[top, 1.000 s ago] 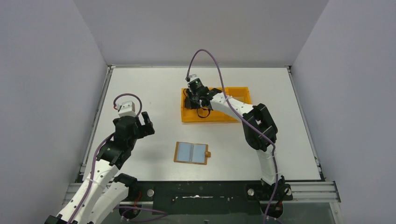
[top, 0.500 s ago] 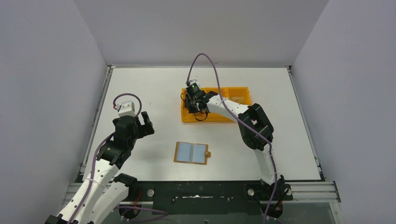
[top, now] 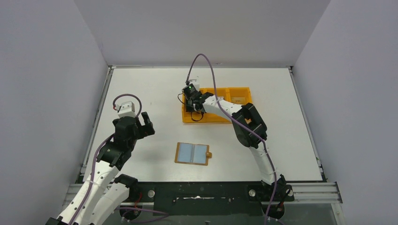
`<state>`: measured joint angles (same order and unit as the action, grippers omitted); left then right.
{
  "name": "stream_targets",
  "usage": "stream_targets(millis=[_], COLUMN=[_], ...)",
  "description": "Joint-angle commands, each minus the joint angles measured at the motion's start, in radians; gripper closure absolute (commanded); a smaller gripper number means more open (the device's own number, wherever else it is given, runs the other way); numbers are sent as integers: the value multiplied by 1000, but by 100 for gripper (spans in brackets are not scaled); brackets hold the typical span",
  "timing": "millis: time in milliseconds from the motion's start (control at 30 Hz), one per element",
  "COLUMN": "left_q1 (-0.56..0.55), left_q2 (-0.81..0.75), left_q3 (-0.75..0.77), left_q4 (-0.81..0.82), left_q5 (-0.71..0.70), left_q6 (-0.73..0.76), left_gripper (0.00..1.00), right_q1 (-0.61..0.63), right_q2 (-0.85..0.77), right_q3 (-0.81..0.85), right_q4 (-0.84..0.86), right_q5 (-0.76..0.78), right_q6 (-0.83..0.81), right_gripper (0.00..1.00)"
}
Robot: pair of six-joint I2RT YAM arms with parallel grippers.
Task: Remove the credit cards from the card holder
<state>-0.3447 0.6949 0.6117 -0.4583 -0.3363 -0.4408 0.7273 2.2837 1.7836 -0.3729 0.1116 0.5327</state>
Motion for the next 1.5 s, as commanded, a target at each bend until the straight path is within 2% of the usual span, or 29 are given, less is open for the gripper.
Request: stream_targets(millis=[0,400,700,900,1133,1233,1333,1467], left_q1=[7,7,7,6,10,12,13,15], left_q2=[-4,1,6,8,21,28,33,26], left_q3=[11,11,12,10,8,11,15,20], left_q4=[64,65,66,69,73,75,72,63], left_q5=[1,8,17,25,35,37,32,10], left_q6=[4,5,5,8,10,11,12,6], left_gripper=[10,10,10,10,10,10,10,10], right_q1=[-2,-22,-28,7,68,122,209,311], right_q2=[-13,11,4,-149,-353,-444,-515,-569], right_q3=[36,78,105,-9,-163,-278,-384,-494], right_q4=[41,4,-32,75,48,28,-33,-89], right_q5=[78,203,184,75,127,176,288,358], right_q6=[35,217,250,136,99,128,212,336], right_gripper=[78,68,65,59,48,42,31,24])
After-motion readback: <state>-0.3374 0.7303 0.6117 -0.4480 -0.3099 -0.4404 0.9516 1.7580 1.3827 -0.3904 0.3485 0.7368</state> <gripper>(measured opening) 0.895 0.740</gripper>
